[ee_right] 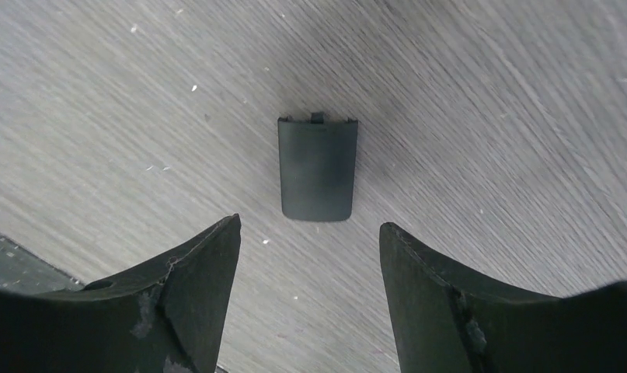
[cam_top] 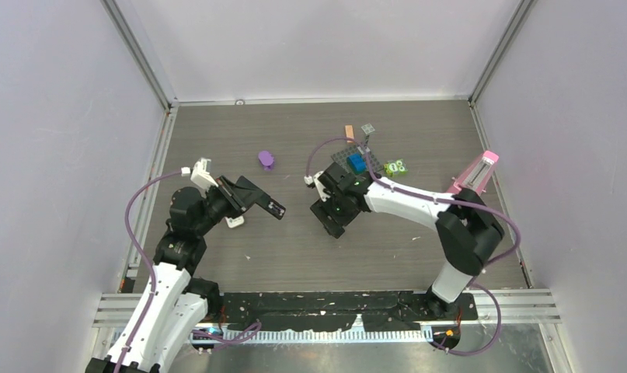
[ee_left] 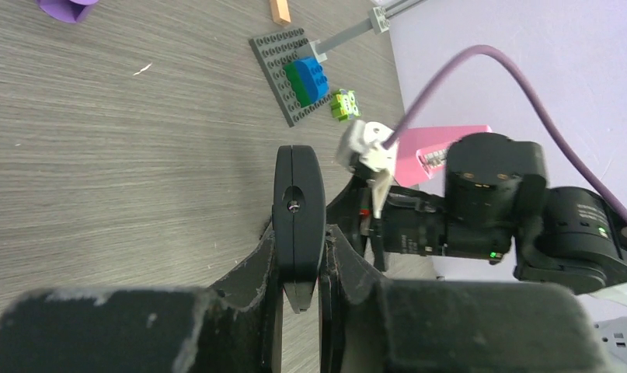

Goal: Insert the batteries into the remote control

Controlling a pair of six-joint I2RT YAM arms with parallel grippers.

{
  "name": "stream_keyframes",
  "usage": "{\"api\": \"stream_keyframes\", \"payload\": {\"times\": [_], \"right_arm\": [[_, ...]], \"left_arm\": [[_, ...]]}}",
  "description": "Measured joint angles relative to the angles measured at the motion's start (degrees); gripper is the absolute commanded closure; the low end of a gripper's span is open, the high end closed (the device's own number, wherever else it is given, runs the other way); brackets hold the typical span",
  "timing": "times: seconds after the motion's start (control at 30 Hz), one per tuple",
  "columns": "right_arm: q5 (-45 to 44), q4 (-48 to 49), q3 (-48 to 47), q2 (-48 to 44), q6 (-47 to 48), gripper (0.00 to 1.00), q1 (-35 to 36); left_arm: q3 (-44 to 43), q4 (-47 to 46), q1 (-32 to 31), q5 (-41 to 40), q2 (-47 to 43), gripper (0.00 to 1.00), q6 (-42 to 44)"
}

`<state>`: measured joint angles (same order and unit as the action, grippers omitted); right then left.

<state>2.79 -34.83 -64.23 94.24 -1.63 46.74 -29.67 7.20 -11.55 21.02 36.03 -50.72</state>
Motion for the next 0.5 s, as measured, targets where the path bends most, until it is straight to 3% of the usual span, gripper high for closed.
{"api": "stream_keyframes", "payload": {"times": [0.17, 0.5], "right_arm": [[-0.35, -2.47, -2.97, 6.97, 0.11, 0.3, 0.04], [-1.73, -3.96, -4.28, 9.66, 0.48, 0.37, 0.11]], "left_arm": [[0.0, 0.44, 0.0, -0.07, 0.0, 1.0, 0.22], [0.0, 0.76, 0.0, -0.68, 0.0, 1.0, 0.35]]}}
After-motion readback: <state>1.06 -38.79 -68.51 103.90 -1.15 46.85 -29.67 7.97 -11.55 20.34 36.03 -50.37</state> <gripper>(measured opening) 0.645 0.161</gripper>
